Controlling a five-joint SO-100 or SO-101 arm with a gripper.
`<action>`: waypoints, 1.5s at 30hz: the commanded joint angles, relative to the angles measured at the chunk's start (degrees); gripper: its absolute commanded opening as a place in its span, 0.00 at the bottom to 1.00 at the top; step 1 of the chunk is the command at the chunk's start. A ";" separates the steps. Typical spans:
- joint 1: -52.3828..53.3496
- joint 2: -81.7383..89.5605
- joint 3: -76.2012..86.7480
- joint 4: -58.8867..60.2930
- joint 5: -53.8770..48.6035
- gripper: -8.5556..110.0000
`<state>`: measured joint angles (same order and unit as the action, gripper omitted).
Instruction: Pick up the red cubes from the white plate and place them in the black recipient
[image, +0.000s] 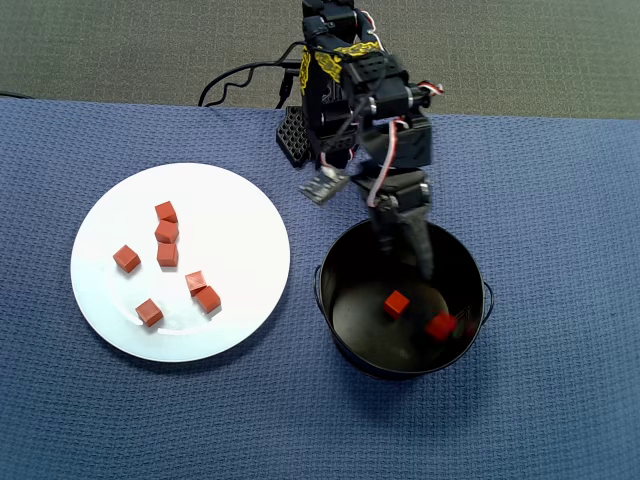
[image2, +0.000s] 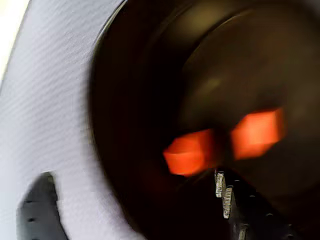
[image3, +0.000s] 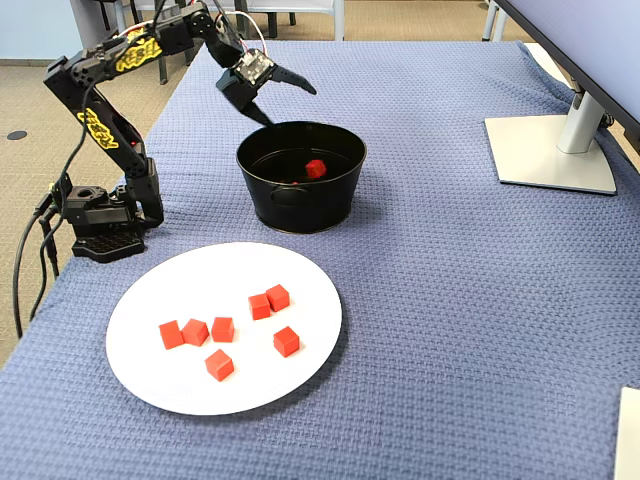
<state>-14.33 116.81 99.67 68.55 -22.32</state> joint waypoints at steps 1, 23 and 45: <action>14.24 3.78 -3.08 7.12 -11.87 0.33; 54.84 -14.15 14.24 -6.42 -39.55 0.29; 61.26 -16.26 24.08 -19.34 -30.06 0.22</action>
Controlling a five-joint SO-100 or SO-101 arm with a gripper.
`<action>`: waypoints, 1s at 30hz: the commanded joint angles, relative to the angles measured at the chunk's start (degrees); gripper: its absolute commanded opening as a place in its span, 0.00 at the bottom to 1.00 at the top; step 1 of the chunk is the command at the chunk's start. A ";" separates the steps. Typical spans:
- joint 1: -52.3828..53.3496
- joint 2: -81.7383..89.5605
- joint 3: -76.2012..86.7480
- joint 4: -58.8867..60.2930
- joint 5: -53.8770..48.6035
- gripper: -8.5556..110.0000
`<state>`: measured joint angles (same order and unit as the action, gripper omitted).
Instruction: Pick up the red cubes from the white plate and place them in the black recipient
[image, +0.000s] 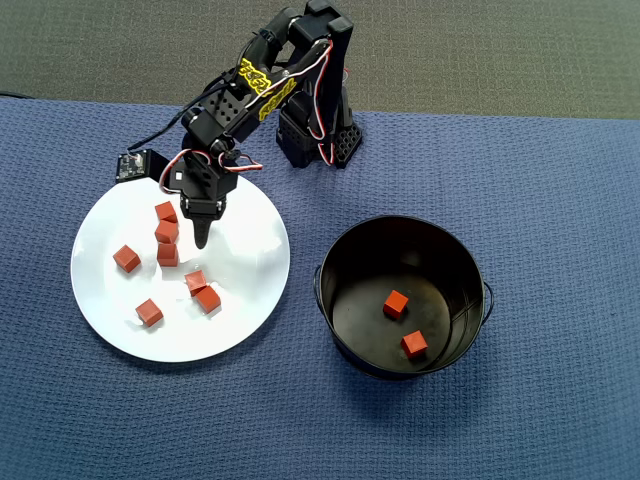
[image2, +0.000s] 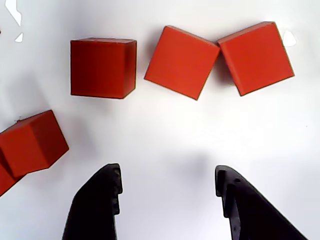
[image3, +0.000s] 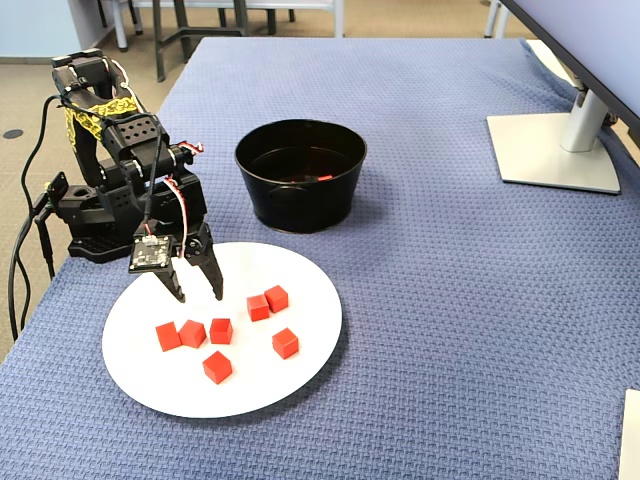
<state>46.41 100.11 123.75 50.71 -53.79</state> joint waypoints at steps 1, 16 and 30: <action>0.53 0.00 0.09 -1.93 2.02 0.22; 2.99 -6.42 -5.10 -6.15 14.41 0.21; 3.34 -10.28 -11.43 -3.87 17.14 0.21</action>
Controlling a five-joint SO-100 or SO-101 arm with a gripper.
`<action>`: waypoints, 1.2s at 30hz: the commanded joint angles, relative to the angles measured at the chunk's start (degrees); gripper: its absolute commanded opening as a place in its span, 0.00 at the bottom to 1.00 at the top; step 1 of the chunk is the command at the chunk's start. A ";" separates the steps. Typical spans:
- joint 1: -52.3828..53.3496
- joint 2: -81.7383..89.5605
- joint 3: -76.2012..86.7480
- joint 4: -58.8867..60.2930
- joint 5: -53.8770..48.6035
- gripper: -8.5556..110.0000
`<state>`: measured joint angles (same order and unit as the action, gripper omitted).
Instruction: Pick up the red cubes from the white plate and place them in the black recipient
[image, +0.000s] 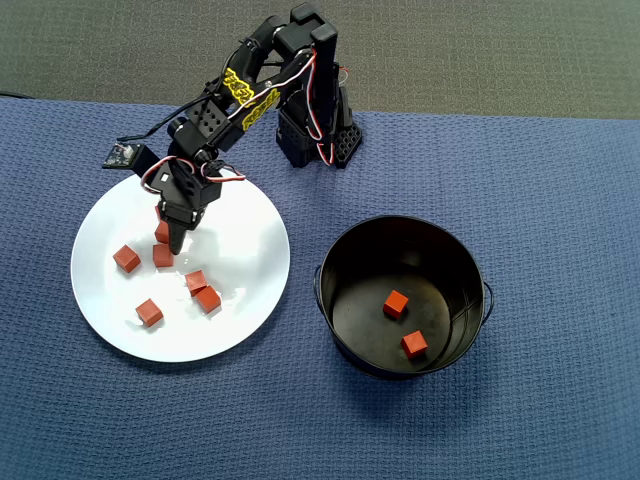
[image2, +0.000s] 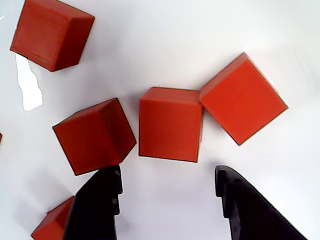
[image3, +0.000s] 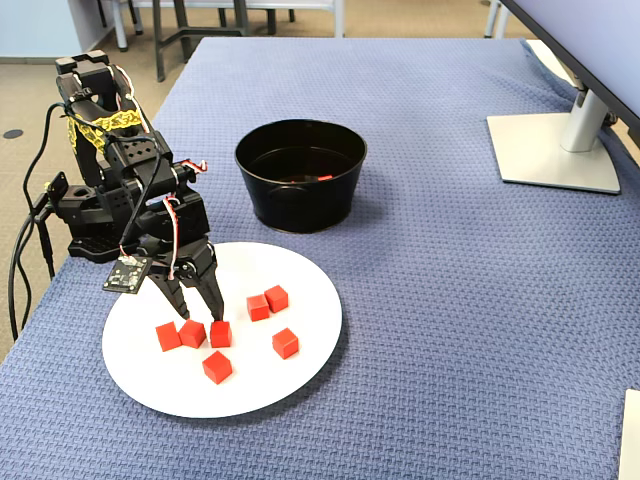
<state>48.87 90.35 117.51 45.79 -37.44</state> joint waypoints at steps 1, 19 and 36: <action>0.97 -1.32 -6.06 1.32 0.79 0.21; 2.64 -5.71 -11.60 2.99 0.26 0.16; 3.16 -6.06 -12.13 2.64 0.18 0.08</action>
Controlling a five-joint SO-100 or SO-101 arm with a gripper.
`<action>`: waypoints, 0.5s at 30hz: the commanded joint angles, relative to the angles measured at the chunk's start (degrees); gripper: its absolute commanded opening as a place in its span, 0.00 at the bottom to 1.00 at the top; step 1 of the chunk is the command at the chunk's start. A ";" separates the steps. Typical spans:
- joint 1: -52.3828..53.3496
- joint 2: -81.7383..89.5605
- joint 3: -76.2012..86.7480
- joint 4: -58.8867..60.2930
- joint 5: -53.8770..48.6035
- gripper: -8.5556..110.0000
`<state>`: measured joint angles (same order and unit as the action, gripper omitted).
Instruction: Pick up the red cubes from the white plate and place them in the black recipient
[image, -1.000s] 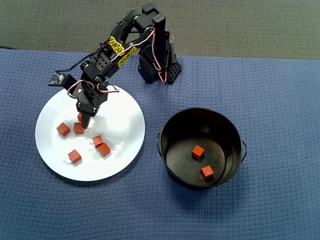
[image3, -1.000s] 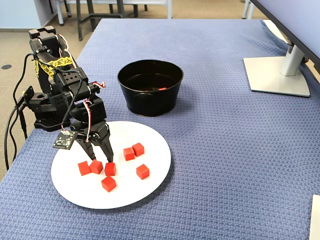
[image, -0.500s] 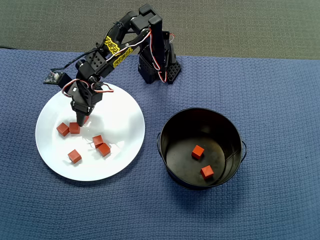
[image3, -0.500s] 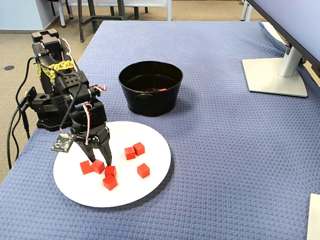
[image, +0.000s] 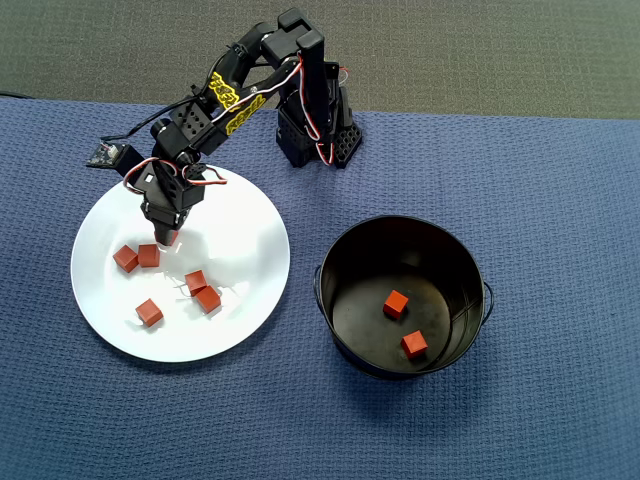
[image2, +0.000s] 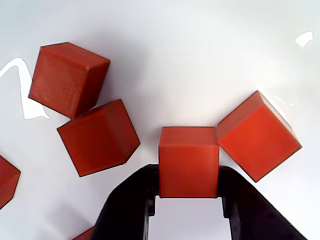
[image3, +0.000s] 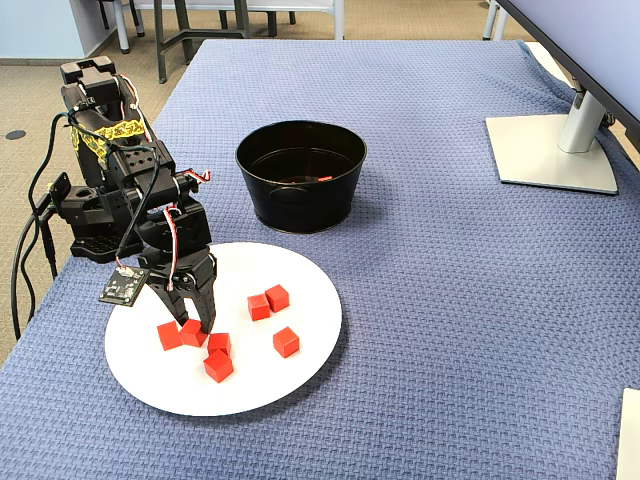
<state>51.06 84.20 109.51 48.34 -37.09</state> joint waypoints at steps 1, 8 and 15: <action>0.97 0.00 -4.22 0.00 -0.09 0.07; -0.26 2.29 -3.60 1.14 0.44 0.07; -6.06 13.62 -7.56 12.92 3.87 0.07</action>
<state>49.13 89.21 107.58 55.28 -35.68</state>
